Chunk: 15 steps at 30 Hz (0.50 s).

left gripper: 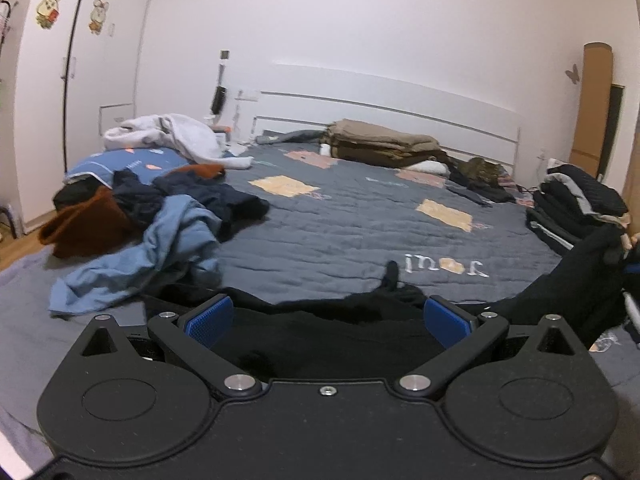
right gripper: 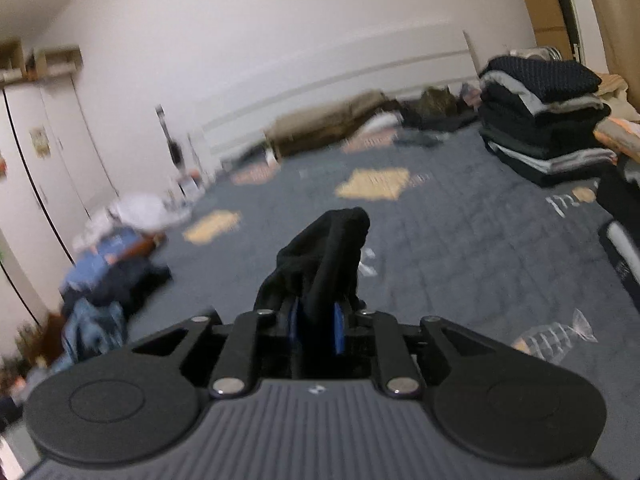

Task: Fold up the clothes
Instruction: 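Lift the black garment with the right gripper and drag it across the bed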

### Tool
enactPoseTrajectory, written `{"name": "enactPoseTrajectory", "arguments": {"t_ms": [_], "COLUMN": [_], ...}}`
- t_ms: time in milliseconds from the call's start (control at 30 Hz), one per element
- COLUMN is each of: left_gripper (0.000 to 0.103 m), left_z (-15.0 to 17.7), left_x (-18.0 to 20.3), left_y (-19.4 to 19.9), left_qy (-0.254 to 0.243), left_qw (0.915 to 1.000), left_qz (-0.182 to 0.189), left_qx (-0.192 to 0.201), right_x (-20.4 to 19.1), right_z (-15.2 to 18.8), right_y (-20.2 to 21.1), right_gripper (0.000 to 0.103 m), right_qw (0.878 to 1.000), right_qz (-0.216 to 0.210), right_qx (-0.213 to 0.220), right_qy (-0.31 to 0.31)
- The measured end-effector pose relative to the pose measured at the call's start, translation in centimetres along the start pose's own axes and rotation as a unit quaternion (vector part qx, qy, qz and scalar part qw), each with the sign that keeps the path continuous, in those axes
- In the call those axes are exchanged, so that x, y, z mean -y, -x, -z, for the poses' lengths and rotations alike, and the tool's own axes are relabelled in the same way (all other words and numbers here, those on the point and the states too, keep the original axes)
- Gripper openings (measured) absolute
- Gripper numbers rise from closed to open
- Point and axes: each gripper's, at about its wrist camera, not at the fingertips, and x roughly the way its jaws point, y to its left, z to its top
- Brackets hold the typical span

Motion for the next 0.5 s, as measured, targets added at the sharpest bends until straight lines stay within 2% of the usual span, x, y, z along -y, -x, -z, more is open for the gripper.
{"name": "enactPoseTrajectory", "arguments": {"t_ms": [133, 233, 400, 500], "left_gripper": [0.103, 0.103, 0.103, 0.103], "left_z": [0.4, 0.8, 1.3, 1.6], "left_x": [1.7, 2.8, 4.1, 4.9], "left_y": [-0.4, -0.6, -0.8, -1.0], "left_qy": [-0.012, -0.022, -0.03, -0.035], "left_qw": [0.9998, 0.9995, 0.9989, 0.9985], "left_qz": [0.015, 0.022, 0.032, 0.038], "left_qx": [-0.005, -0.01, -0.015, -0.018], "right_x": [1.4, 2.7, 4.2, 3.8], "right_z": [1.6, 2.1, 3.4, 4.2], "right_y": [0.8, 2.6, 4.5, 5.0], "right_gripper": [0.039, 0.044, 0.046, 0.047], "right_qw": [0.998, 0.996, 0.997, 0.998], "right_qz": [0.041, 0.069, 0.061, 0.045], "right_qx": [-0.021, -0.025, -0.025, -0.027], "right_qy": [0.03, 0.041, 0.034, 0.038]}}
